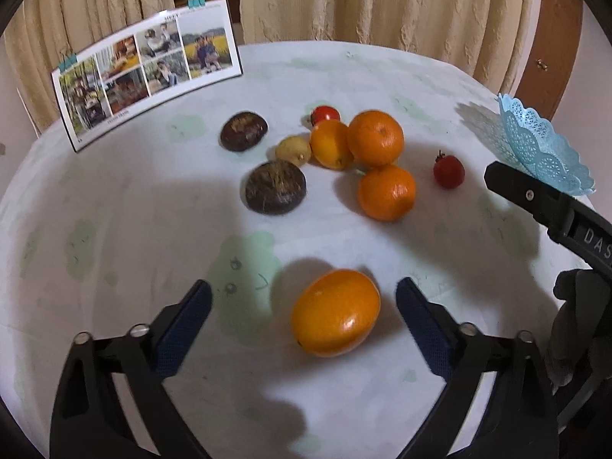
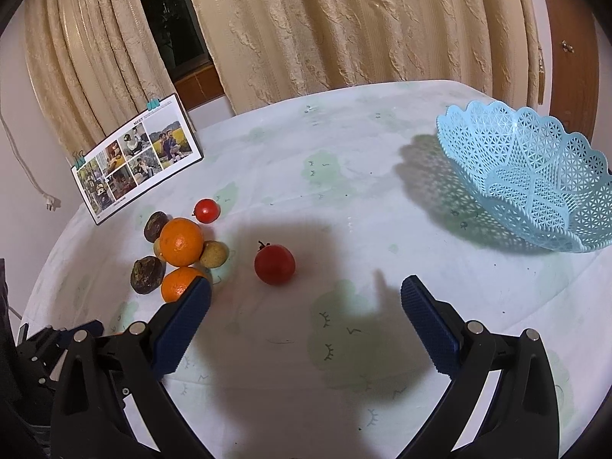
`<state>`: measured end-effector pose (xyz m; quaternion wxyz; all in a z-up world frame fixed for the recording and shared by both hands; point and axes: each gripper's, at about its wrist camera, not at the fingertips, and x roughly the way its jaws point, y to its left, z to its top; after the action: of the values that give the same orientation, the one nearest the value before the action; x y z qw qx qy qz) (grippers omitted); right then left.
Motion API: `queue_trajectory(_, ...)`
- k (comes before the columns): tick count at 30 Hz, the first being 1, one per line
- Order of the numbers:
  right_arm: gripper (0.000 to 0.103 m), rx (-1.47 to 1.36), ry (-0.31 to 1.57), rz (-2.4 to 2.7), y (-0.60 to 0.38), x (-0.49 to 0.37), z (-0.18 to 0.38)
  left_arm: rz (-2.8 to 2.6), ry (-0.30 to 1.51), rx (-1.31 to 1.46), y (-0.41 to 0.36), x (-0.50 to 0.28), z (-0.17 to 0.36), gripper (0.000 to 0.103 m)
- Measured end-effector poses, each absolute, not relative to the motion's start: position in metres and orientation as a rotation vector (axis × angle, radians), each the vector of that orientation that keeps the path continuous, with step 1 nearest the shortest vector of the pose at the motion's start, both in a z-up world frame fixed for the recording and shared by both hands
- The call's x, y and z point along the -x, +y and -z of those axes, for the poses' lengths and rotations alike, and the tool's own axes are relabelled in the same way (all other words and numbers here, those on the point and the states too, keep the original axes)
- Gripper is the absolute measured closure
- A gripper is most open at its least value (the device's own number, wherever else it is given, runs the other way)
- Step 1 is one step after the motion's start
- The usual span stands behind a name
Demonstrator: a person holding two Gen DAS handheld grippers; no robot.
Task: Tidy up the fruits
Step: 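Grasp a large orange with the left tool while the right tool grasps another orange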
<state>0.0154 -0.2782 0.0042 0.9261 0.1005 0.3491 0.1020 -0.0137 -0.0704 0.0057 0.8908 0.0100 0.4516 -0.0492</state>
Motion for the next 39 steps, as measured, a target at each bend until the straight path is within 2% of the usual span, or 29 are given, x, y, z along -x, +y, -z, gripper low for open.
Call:
queue_trajectory(1,0.002,-0.207,0.716,-0.210,-0.278,-0.015,-0.004,0.116,0.946,-0.008,-0.069,0.014,-0.004,0.021)
queue_trajectory(3,0.002,-0.205,0.715,-0.209,-0.279,-0.015,-0.004,0.117,0.942,0.001,-0.068,0.015,-0.004,0.026)
queue_trajectory(6,0.002,-0.191,0.717,-0.206,-0.277,-0.015,-0.003,0.139,0.930,0.014,-0.066,0.018,-0.005,0.040)
queue_trajectory(8,0.002,-0.176,0.718,-0.211,-0.273,-0.016,-0.004,0.171,0.921,0.024,-0.067,0.021,-0.007,0.053)
queue_trajectory(10,0.002,-0.163,0.716,-0.228,-0.266,-0.017,-0.007,0.203,0.912,0.029,-0.068,0.025,-0.009,0.061)
queue_trajectory(23,0.003,-0.026,0.693,-0.377,-0.191,-0.043,-0.030,0.093,0.829,0.050,-0.043,0.030,-0.022,0.061)
queue_trajectory(25,0.009,-0.011,0.709,-0.386,-0.182,-0.050,-0.027,0.075,0.826,0.054,-0.039,0.029,-0.023,0.061)
queue_trajectory(27,0.020,-0.002,0.734,-0.397,-0.174,-0.057,-0.023,0.066,0.826,0.060,-0.035,0.030,-0.022,0.061)
queue_trajectory(31,0.029,0.007,0.759,-0.393,-0.167,-0.067,-0.015,0.053,0.834,0.070,-0.030,0.027,-0.020,0.061)
queue_trajectory(35,0.052,0.002,0.799,-0.395,-0.166,-0.073,-0.006,0.054,0.841,0.071,-0.030,0.026,-0.018,0.061)
queue_trajectory(37,0.055,-0.012,0.803,-0.396,-0.169,-0.073,-0.004,0.052,0.843,0.071,-0.029,0.026,-0.018,0.061)
queue_trajectory(39,0.064,-0.023,0.795,-0.398,-0.171,-0.071,-0.006,0.050,0.844,0.072,-0.030,0.026,-0.017,0.061)
